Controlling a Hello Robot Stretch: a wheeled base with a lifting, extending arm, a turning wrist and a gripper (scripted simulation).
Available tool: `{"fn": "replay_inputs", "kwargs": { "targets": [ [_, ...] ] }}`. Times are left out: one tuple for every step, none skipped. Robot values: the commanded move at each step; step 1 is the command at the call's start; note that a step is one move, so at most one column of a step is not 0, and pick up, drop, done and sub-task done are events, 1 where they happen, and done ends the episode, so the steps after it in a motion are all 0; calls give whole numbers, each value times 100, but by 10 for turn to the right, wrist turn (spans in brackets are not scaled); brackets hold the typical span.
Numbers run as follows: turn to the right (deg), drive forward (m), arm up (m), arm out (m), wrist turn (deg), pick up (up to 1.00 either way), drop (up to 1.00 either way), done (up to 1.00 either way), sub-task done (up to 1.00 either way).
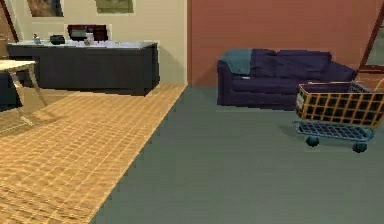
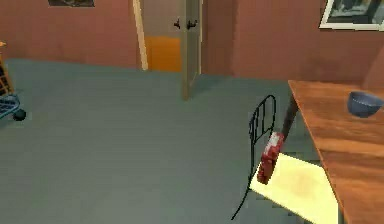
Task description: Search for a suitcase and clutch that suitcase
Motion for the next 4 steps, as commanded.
{"fn": "replay_inputs", "kwargs": {
  "targets": [
    [450, 0, 0, 0, 0, 0, 0, 0, 0],
    [360, 0, 0, 0, 0, 0, 0, 0, 0],
    [0, 10, 0, 0, 0, 0, 0, 0, 0],
    [-420, 0, 0, 0, 0, 0, 0, 0, 0]
  ]
}}
